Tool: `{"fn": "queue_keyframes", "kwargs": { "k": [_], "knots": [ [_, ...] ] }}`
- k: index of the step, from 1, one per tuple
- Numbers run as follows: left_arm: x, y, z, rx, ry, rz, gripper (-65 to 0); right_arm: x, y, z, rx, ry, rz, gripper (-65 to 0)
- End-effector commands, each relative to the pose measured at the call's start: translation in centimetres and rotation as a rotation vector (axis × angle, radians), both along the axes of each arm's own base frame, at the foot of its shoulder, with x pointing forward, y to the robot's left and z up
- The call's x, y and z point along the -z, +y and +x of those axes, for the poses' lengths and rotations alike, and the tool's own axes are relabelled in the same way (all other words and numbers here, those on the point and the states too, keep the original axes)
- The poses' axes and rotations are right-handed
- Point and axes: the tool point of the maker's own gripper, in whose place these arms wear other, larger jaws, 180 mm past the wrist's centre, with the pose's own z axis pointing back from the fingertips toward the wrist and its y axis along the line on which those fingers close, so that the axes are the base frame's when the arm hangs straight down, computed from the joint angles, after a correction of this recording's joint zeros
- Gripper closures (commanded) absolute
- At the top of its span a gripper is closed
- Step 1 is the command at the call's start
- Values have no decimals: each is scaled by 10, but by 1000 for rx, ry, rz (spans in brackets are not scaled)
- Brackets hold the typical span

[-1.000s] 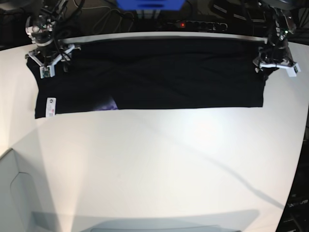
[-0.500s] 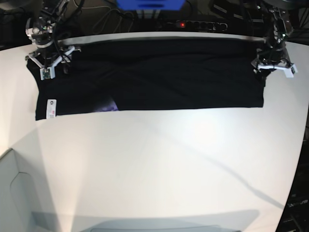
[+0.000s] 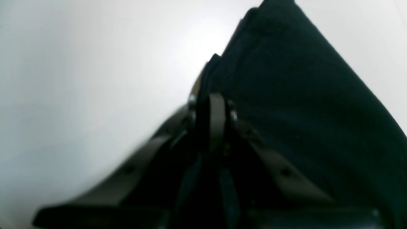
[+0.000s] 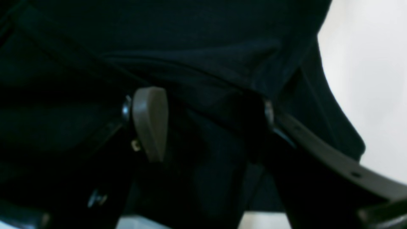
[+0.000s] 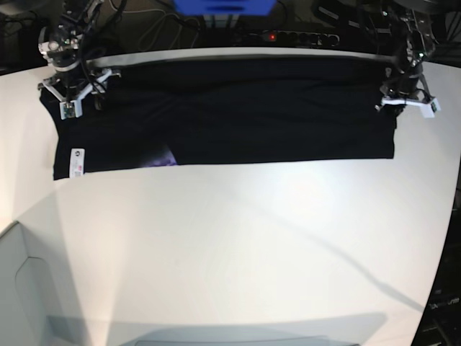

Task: Fold the T-shirt properly
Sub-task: 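Lift the strip end with the left gripper and carry it toward the right gripper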

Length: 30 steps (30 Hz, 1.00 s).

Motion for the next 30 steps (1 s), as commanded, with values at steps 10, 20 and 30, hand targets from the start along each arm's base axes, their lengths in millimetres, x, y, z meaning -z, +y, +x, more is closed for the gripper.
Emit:
{"fn": "queue_keyframes", "kwargs": {
  "k": [10,20,30],
  "knots": [
    [-88,-69,31,188,-196,30,0,4,0,-1,-19,44,-21,-377],
    [-79,-175,39,402,-169,-171,0,4,1,0,-19,42,-19,-377],
    [-86,-318,62,753,-221,-299,0,3,0,1,-20,39,-20,-377]
  ]
}}
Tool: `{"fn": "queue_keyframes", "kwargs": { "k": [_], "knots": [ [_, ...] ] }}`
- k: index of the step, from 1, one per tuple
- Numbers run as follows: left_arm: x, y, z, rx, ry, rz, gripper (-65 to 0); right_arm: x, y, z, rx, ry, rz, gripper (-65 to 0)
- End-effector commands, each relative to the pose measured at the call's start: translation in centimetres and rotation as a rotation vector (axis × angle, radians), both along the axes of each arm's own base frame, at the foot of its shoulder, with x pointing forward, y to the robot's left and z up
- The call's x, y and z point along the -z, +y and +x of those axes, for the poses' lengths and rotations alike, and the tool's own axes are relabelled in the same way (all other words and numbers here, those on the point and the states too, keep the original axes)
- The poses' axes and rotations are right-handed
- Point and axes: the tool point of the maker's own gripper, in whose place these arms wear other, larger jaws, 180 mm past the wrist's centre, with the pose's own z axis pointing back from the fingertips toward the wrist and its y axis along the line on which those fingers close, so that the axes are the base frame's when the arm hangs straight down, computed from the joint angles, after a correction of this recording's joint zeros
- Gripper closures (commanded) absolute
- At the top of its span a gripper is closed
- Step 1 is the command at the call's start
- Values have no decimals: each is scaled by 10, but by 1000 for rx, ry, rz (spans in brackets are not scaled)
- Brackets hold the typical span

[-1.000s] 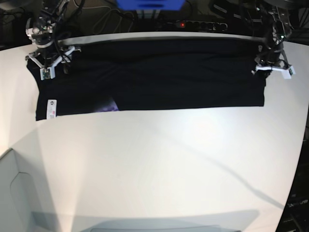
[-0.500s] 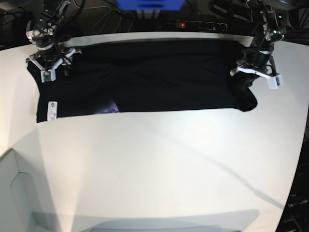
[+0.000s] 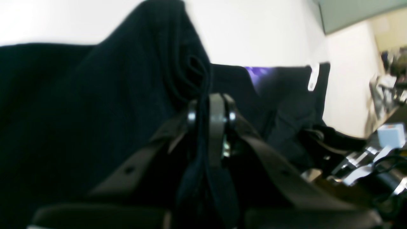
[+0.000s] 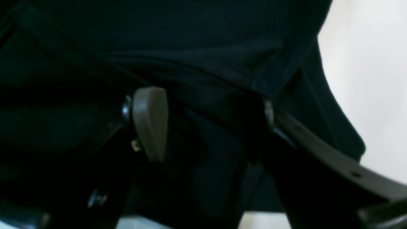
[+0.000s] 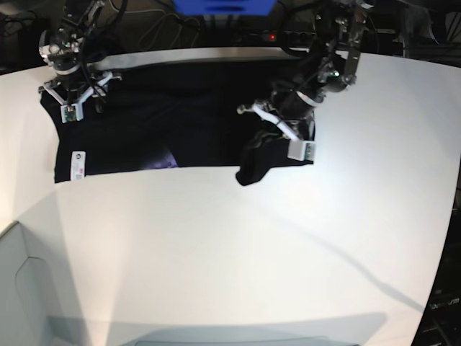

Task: Fold the T-shirt properly
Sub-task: 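Lift the strip end with the left gripper and carry it toward the right gripper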

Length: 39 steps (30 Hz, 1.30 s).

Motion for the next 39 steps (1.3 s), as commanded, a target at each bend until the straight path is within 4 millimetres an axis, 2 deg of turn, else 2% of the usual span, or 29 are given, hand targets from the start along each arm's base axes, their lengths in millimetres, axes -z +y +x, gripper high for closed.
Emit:
{"fn": "queue_keyframes", "kwargs": {
  "k": [1,4,6,13,19,26,33,36,39],
  "knots": [
    [-7,-15,1,29,-24,-21,0,5,-1,-7,-15,47,-18,-377],
    [0,-45,-3,115,-33,17,0,3,-2,-1,-13,34,-19,-377],
    [0,-55,-2,152,-63,51,0,2,-2,-1,-14,33,-20,-377],
    [7,-78,-1,234,-76,82,0,2,-2,0,-14,31,-20,-377],
    [-2,-103,7,299,-116,71,0,2,-2,1,-15,31,-20,-377],
    [6,-114,15,299,-94,65,0,2,-3,0,-12,32,-21,-377],
    [14,-128,10,359,-86,82,-3,2,-4,0,-10,32,-22,-377],
    [10,-137,8,391,-93,80,-58,2,-4,-2,-10,35,-22,-377],
    [9,-144,3,418,-105,82,-182,2,-4,-2,-10,37,-22,-377]
  ]
}}
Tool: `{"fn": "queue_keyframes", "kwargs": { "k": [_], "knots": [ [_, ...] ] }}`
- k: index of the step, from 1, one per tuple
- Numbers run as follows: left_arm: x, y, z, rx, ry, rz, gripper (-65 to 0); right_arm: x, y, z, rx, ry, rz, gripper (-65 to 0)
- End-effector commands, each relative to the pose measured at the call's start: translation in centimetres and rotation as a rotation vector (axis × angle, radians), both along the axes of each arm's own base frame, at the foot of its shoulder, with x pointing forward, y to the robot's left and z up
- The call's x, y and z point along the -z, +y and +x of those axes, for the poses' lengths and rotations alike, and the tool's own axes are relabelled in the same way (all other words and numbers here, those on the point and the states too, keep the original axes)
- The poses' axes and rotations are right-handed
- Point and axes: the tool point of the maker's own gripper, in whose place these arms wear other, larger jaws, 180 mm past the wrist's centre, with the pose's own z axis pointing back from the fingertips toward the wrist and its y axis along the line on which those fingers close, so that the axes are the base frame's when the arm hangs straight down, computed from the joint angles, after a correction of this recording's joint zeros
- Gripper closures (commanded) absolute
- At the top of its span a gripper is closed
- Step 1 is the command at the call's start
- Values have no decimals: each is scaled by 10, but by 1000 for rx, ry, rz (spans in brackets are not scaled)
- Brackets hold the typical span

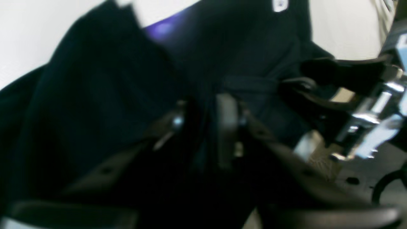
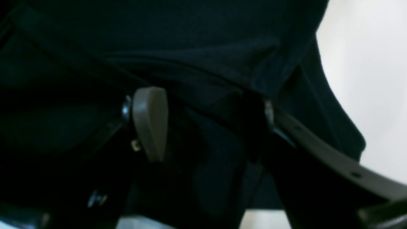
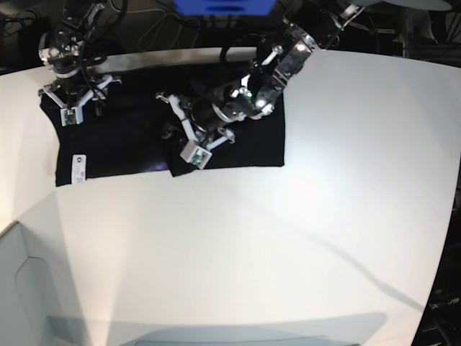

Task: Fold the T-shirt properly
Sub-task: 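Lift the strip end with the left gripper and carry it toward the right gripper, then lay the folded half down over the other half and release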

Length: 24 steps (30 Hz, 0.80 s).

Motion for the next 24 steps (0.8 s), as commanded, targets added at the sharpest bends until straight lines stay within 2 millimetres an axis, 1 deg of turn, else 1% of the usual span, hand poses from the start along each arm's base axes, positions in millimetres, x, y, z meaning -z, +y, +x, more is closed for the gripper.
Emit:
{"fn": "queue_keyframes", "kwargs": {
  "k": [1,4,6,7,9,10,11,13,14,16,18,20,21,22,24],
  "knots": [
    [-13,-7,3,7,-26,-37,-227,4,-2,-7,-14,41,-20,-377],
    [-16,-10,3,5,-30,-49,-359,4,-3,-8,-12,41,-21,-377],
    [-19,-9,4,6,-37,-50,-415,4,-3,-8,-12,41,-21,-377],
    [-24,-10,5,6,-45,-61,-424,4,-3,-8,-12,41,-21,-377],
    [-41,-9,7,0,-84,-88,-424,4,-3,-8,-12,41,-21,-377],
    [-49,-2,12,-17,-107,-95,-424,3,-3,-7,-12,39,-21,-377],
    [-56,9,18,-35,-129,-93,-421,3,-3,-7,-12,39,-21,-377],
    [-64,32,24,-70,-165,-79,-388,3,-3,-6,-12,36,-21,-377],
    [-66,46,27,-93,-177,-65,-357,3,-3,-6,-12,36,-21,-377],
    [-60,75,31,-139,-180,-19,-288,2,-3,-5,-13,34,-22,-377],
    [-48,94,27,-158,-162,22,-222,2,-2,-5,-14,33,-21,-377],
    [-38,101,19,-149,-140,52,-166,2,-2,-4,-15,33,-20,-377],
    [-32,101,13,-132,-127,63,-146,2,-1,-4,-17,33,-20,-377],
    [-25,99,6,-109,-110,77,-137,2,-1,-4,-17,33,-20,-377],
    [-13,88,-11,-37,-84,97,-138,2,-1,-3,-18,31,-19,-377]
  ]
}}
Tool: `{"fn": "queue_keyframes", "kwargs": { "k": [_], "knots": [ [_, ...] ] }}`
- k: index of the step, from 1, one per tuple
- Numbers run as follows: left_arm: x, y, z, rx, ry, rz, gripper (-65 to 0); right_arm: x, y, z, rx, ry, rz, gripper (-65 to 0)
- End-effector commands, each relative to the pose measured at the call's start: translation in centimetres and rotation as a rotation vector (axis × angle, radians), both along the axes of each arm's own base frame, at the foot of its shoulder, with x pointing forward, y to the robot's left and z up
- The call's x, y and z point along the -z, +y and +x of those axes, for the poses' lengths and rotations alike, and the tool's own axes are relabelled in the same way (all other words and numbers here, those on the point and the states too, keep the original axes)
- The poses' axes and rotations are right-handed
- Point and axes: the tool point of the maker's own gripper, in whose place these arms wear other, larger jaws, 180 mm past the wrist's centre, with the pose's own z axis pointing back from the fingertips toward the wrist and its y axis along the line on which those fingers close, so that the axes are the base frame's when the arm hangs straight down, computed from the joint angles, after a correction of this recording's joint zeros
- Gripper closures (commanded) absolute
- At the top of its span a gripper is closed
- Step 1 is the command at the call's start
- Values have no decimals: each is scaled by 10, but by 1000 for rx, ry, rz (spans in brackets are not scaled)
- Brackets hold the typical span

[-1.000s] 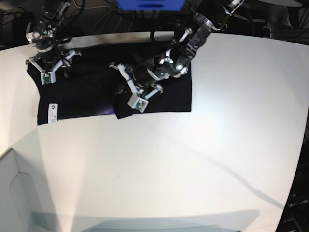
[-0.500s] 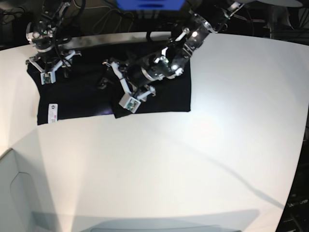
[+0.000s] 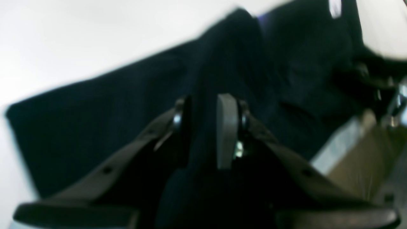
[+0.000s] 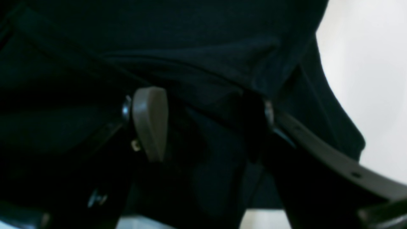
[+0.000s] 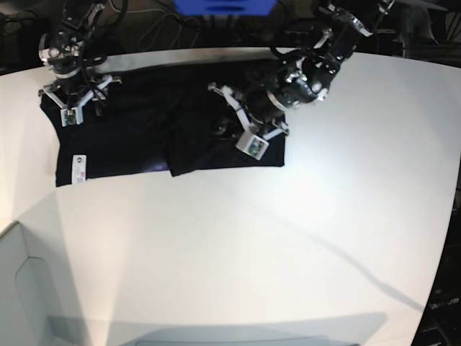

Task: Fold the T-shirt properly
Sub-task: 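Lay the folded half down over the other half and release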

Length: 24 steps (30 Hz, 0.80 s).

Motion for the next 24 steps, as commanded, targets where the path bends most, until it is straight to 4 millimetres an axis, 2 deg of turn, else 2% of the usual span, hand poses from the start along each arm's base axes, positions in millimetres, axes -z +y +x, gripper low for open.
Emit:
{"fn": "queue_keyframes", "kwargs": {
  "k": [1,7,10,15,18,22,24],
  "knots": [
    [-3,-7,-4,31,-9,-15,-138,0,-1,-2,-18,24,-21,-377],
    [28,-40,-26,209,59,60,-138,-19,-4,11,-18,-33,-51,-377],
    [31,-65,-31,281,56,59,-138,-29,-6,15,-22,-55,-69,-377],
    [2,-118,-28,339,4,-34,-138,-35,-6,18,-24,-73,-80,-377],
    [-16,-139,-25,365,-29,-72,-138,-35,-6,18,-22,-73,-80,-377],
    [-33,-140,-20,371,-74,-95,-138,-35,-6,18,-22,-73,-80,-377],
    [-38,-123,-12,347,-99,-86,-138,-37,-7,19,-23,-76,-83,-377]
  ]
}}
